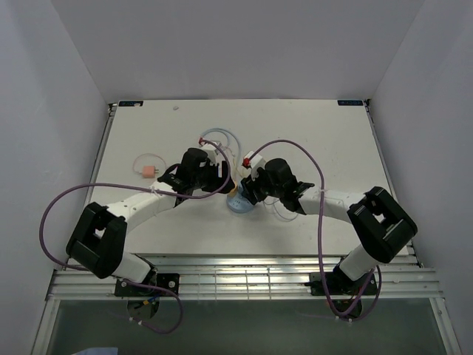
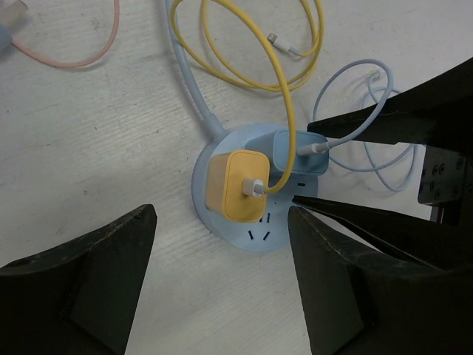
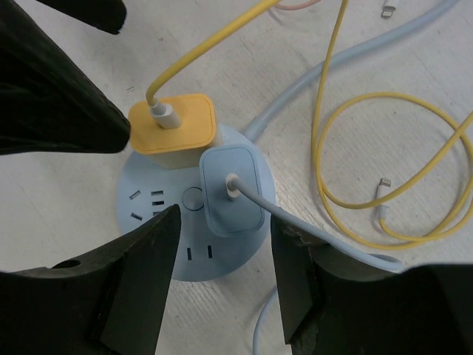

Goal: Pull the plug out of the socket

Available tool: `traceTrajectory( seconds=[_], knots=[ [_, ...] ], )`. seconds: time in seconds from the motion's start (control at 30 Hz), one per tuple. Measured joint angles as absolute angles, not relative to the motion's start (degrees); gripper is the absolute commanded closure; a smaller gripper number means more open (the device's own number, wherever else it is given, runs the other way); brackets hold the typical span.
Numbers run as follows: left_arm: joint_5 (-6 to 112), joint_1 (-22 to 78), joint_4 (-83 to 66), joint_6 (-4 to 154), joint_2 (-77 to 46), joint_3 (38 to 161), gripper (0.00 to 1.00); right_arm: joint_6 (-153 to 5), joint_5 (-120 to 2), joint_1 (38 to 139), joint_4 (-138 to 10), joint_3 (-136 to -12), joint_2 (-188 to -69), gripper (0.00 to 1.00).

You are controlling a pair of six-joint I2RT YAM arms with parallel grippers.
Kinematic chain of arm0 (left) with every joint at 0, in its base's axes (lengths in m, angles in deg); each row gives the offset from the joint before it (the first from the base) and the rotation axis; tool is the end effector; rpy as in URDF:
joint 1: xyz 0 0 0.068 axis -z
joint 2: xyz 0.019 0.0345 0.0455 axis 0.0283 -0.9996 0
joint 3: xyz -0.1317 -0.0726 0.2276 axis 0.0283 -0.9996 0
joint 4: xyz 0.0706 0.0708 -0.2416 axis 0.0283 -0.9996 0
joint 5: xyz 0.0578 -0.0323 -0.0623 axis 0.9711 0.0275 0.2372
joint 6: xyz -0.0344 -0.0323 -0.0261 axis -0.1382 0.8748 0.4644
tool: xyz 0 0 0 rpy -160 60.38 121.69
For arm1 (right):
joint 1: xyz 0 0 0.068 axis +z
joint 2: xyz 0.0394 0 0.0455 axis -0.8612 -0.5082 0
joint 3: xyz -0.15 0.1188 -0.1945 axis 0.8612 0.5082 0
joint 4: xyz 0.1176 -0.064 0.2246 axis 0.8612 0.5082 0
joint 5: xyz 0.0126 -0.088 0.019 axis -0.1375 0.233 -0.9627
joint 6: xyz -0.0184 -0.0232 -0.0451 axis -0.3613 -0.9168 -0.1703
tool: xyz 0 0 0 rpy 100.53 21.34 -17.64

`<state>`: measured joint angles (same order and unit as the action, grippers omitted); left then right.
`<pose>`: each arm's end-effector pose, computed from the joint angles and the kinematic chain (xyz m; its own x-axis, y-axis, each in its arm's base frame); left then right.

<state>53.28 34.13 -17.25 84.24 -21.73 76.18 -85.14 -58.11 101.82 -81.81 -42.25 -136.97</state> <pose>0.2533 -0.1675 0.2241 -0.7188 0.0417 -0.6940 0.3958 0.8452 -0.3591 0.2395 0.2244 0.1922 -0.2940 -0.3733 -0.8799 -0.7745 0.6325 -0.0096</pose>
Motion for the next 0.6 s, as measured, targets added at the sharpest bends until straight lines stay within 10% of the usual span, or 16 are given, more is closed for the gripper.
traceTrajectory(
  seconds=[0.6],
  knots=[
    [51.57, 35.88, -10.83, 81.48, -27.53, 75.67, 0.33, -85.14, -59.35, 101.82, -93.46, -39.74, -143.59, 0.54]
  ],
)
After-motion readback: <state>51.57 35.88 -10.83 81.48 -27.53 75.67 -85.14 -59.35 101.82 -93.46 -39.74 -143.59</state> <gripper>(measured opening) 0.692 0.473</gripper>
